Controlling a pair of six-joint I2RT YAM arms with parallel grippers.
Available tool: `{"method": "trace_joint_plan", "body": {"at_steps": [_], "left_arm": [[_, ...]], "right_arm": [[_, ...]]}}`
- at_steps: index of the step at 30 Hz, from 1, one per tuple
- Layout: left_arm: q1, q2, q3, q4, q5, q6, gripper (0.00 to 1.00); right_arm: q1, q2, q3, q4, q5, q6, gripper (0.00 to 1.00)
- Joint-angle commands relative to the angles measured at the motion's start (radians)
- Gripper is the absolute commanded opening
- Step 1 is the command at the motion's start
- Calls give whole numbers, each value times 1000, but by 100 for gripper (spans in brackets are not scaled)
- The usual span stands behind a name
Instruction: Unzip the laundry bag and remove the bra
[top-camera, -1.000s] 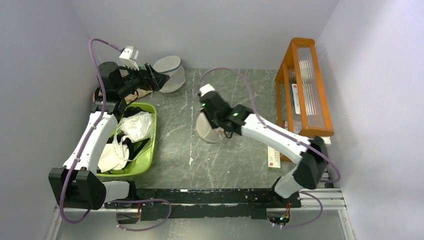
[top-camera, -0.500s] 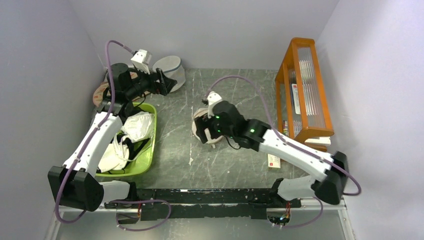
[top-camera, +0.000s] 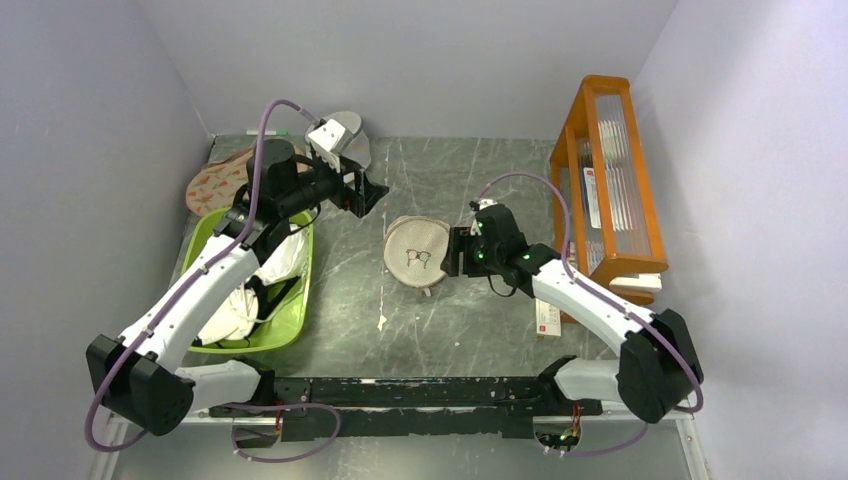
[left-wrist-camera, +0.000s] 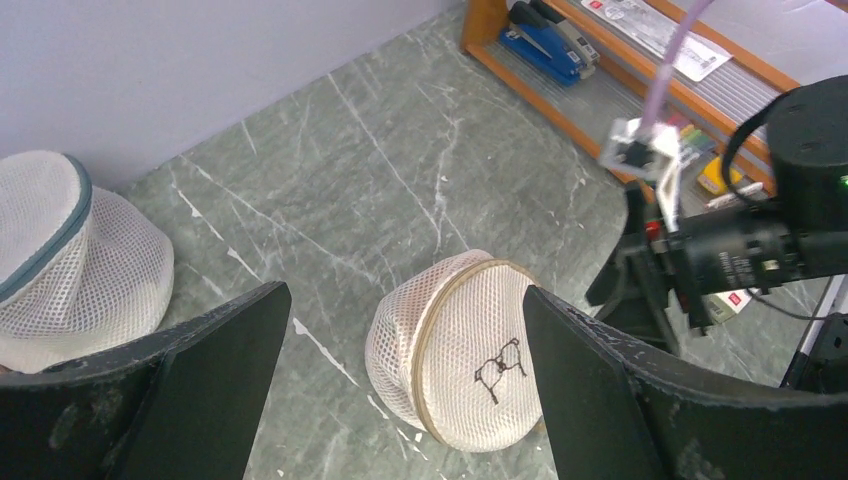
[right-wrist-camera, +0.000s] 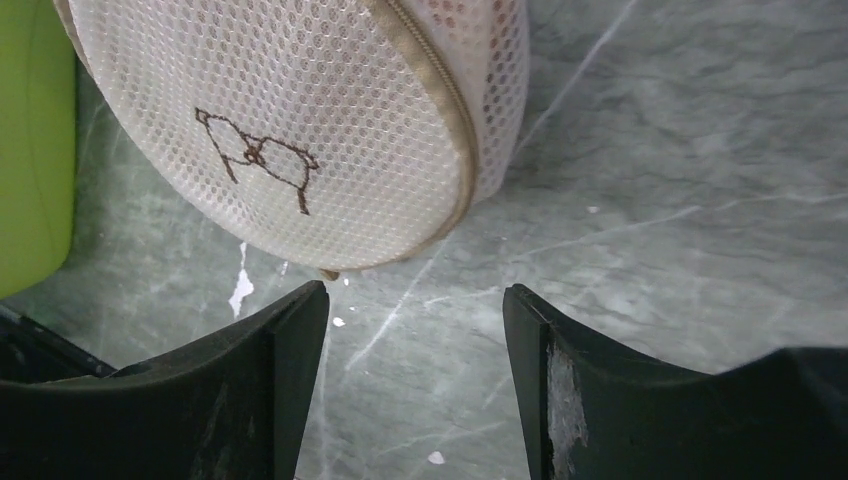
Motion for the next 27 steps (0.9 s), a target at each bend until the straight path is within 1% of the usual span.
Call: {"method": "trace_joint_plan", "body": {"at_steps": [1,6,11,14,18,20,24,27], "left_arm": [[-24,-29,-19,30,-9,41,98],[-35,-13,-11,25,14,42,98],[-47,-4,-15,28,-9,43,98],[-55,-4,-18,30,-13,43,98],[-68,1,-20,28,-36,52,98],[-70,8,-15,24,-37,52,98],[-71,17,-14,24,-54,49,98],[-72,23,-19,34,-41,50,98]], "right_arm": [[-7,68,-23,128,-96,107,65],[-22,115,-124,331,-179,207,64],[-27,182,-141,432,-192,259,62],[-29,214,-158,499,-228,281,60],[-29,232,-176,580,-272,312,50],[-29,227,-177,589,-286,314,39],[-31,173,-157,541,-274,305,21],[-38,140,-113,504,-317,289,14]]}}
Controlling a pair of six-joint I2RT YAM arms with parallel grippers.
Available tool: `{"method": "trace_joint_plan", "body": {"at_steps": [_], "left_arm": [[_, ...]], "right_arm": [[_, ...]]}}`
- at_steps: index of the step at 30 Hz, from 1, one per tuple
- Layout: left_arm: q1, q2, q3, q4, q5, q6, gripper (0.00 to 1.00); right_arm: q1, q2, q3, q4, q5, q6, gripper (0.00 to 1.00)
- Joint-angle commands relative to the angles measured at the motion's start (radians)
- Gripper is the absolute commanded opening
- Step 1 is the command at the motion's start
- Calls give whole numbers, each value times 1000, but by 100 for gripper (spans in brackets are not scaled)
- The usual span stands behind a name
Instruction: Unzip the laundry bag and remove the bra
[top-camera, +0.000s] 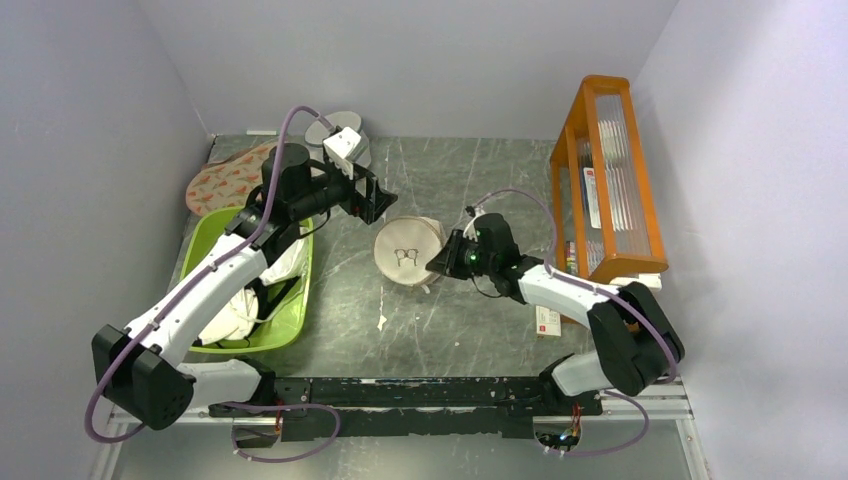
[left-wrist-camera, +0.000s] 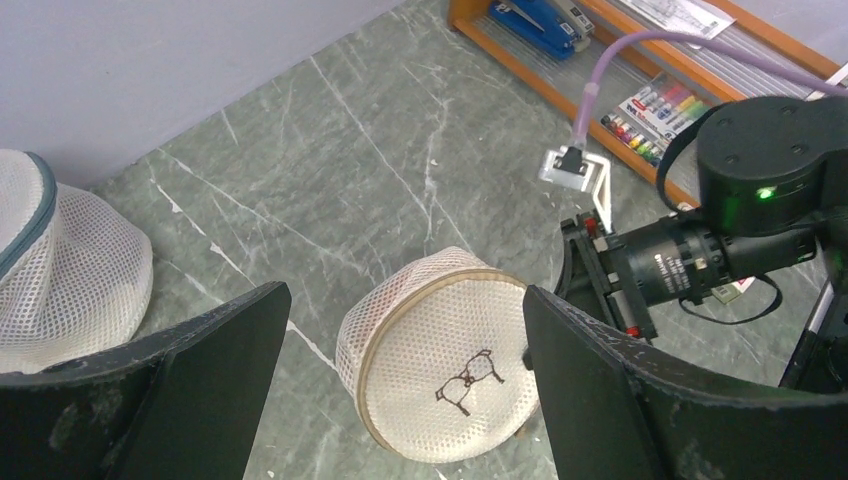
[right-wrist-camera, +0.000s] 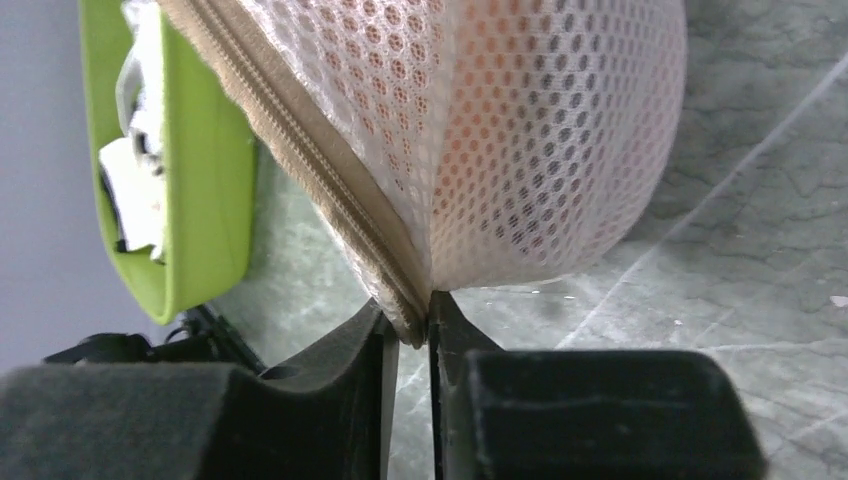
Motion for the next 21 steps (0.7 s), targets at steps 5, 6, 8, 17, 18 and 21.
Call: {"method": "trace_joint_plan", "body": {"at_steps": [5,6,8,17,18,21], "left_arm": [[-23,30,-14,42,50,25,98],[-29,35,-19,44,53,34,98],[-45,40,-34,53,57,64,98],[-101,-55,-332,228,101,404,98],[-119,-71,-373,245,88,476,98],[-189,-104,-468,287,19,653,98]], "right_arm": [[-49,-12,204,-178,-191,-79,0],[-65,-5,222,-193,-221,-87,0],[-104,5,240,-203,-292,-94,0],[-225,23,278,-225,-519,-123,0],[-231,27,282,-230,-537,-127,0],[-232,21,282,-236,-557,-138,0]]}}
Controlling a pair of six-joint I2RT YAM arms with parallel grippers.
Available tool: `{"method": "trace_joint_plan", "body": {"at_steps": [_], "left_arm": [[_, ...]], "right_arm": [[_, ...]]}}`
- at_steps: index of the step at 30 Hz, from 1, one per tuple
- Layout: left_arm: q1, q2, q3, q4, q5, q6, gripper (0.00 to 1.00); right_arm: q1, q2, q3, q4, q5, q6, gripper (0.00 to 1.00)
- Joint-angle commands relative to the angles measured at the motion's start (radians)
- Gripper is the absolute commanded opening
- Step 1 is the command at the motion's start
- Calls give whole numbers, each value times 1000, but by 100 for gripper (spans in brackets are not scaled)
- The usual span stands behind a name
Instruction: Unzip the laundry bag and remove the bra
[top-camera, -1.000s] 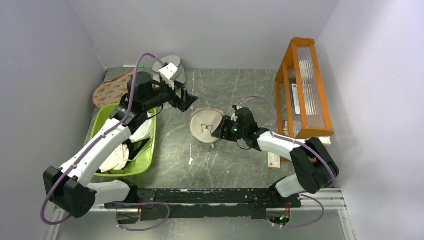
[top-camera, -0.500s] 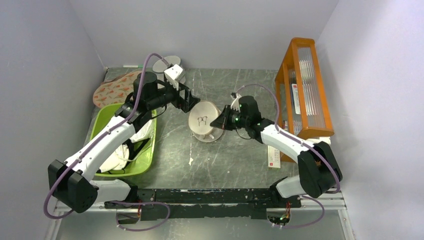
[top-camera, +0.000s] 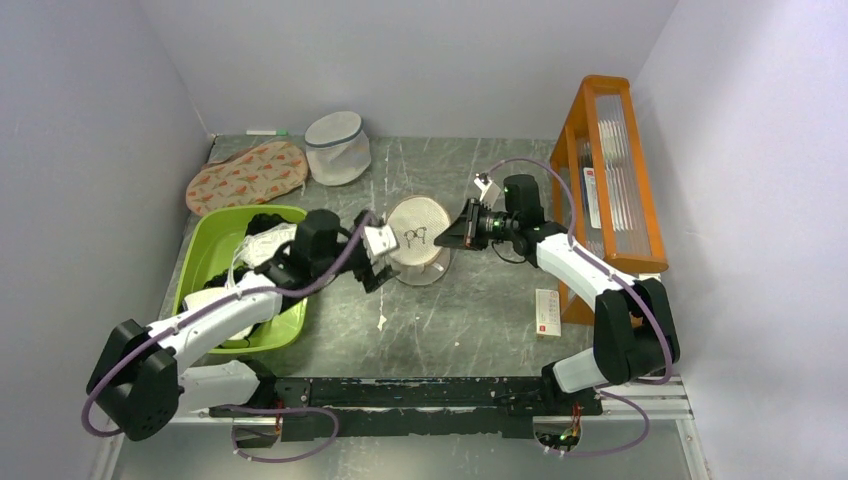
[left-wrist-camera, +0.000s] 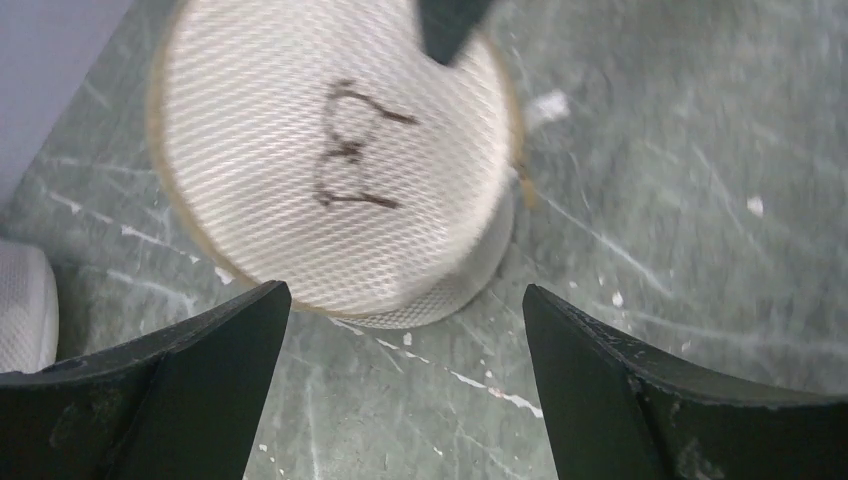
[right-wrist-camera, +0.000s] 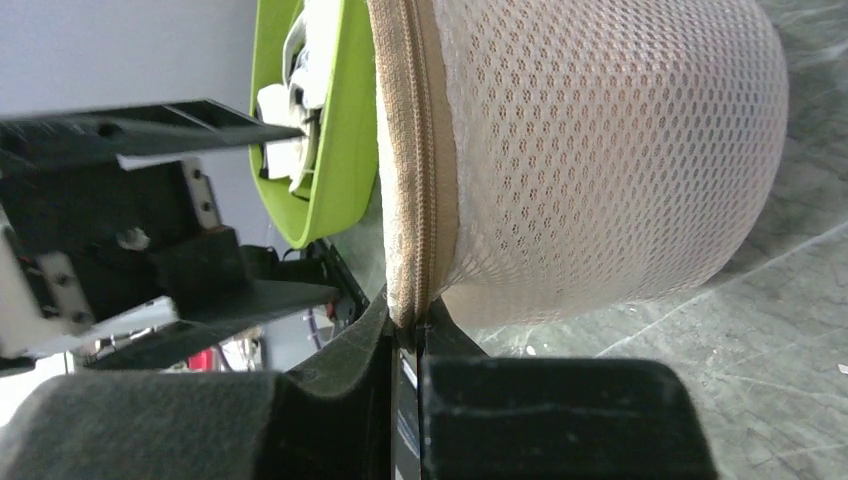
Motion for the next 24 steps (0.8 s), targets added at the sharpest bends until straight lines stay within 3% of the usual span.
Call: {"method": "trace_joint_plan", "body": {"at_steps": [1,5,11,17,24], "left_arm": [[-111,-64,-94,151,-76,303,98],[-200,-35,-115,213,-183,340,85],[-310,56,-134,287,-391,441,86],[-320,86,-127,309,-425,442,77],[-322,119,-76,255,-447,416,54]], "right_arm": [[-8,-10,25,-9,-102,-30,0],[-7,-26,-10,12,-102,-14,0],[-8,-26,-30,40,-124,5,0],[-6,-25,-31,48,-128,10,0],[-2,-19,-11,16,-105,-20,0]]}}
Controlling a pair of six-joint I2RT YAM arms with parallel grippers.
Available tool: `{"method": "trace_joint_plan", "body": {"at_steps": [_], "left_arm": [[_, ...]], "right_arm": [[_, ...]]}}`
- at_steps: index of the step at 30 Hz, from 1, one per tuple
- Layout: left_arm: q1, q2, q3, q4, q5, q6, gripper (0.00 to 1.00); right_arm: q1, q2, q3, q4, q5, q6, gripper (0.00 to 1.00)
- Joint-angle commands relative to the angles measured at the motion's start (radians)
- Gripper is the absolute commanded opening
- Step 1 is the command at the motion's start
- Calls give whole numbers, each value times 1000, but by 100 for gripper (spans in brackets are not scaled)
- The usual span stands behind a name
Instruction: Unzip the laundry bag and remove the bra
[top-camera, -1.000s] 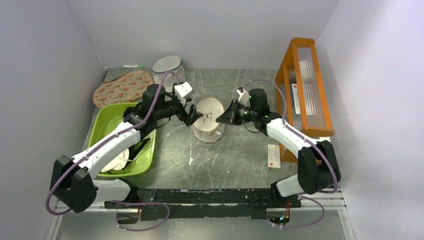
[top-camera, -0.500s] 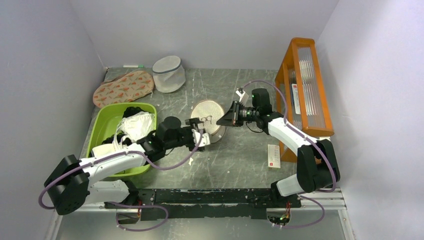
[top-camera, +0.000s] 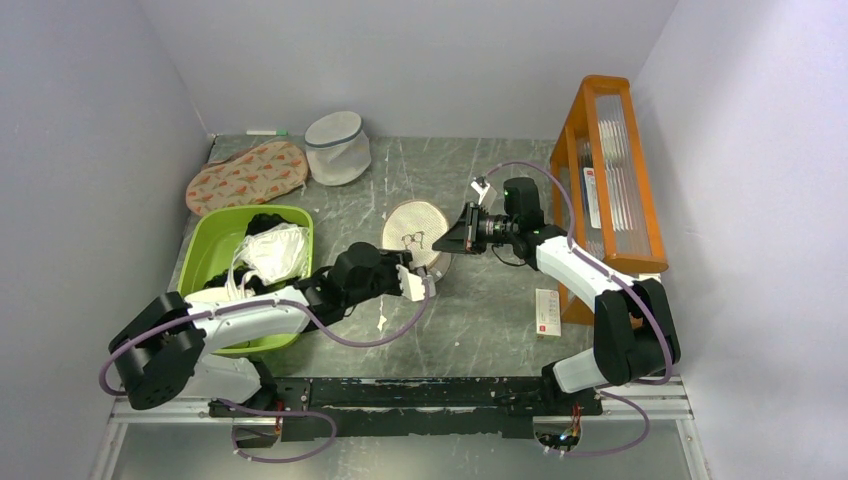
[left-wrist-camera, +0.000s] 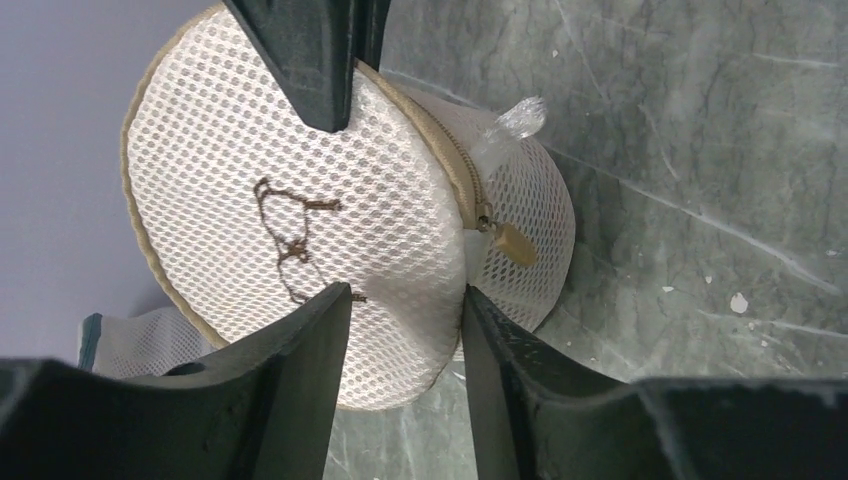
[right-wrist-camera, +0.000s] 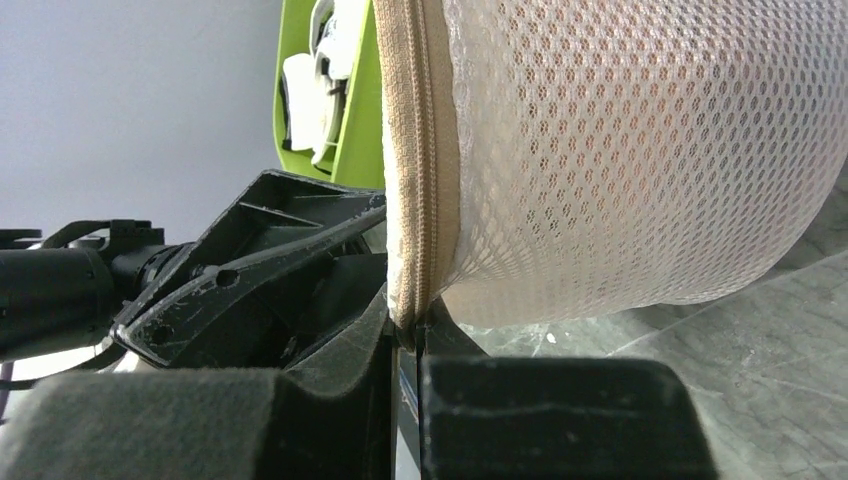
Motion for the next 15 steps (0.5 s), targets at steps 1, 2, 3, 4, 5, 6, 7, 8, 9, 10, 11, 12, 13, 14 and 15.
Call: {"method": "trace_joint_plan", "body": {"at_steps": [1,2,3,4,5,6,7,8,9,10,11,12,13,14,15], "left_arm": [[-4,10,65,-11,-32,-34,51],[-4,13,79,-27,-26,-54,49],[-4,18,93,-43,-18,-73,46],[-4,25,108,-59,-8,-81,44],[-4,35,121,-75,-5,-100,41],[-5,43,138,-99,1,-116,38],[-4,51,154,-118,10,-126,34],[-4,55,168,-140,18,-136,29],[-4,60,183,-157,24,-146,24],[-5,64,188,-167,24,-156,20],[-4,64,196,-174,30,-163,16],[-3,64,200,-177,35,-172,14],[-2,63,207,-179,37,-184,11],[-1,62,218,-187,39,-197,9],[0,64,231,-197,35,-215,7]], "right_arm": [[0,-9,22,-19,8,-32,0],[0,-1,29,-18,14,-35,0],[0,7,35,-5,16,-32,0],[1,17,45,4,16,-29,0],[0,35,60,5,19,-32,0],[0,50,77,-2,24,-38,0],[0,63,94,-9,25,-43,0],[0,74,108,-14,27,-48,0],[0,82,120,-18,28,-50,0],[0,86,135,-24,30,-52,0],[0,88,141,-33,36,-56,0],[0,89,143,-41,42,-63,1],[1,86,171,-54,55,-74,4],[1,81,187,-87,85,-93,7],[-1,78,198,-119,122,-117,12]]}}
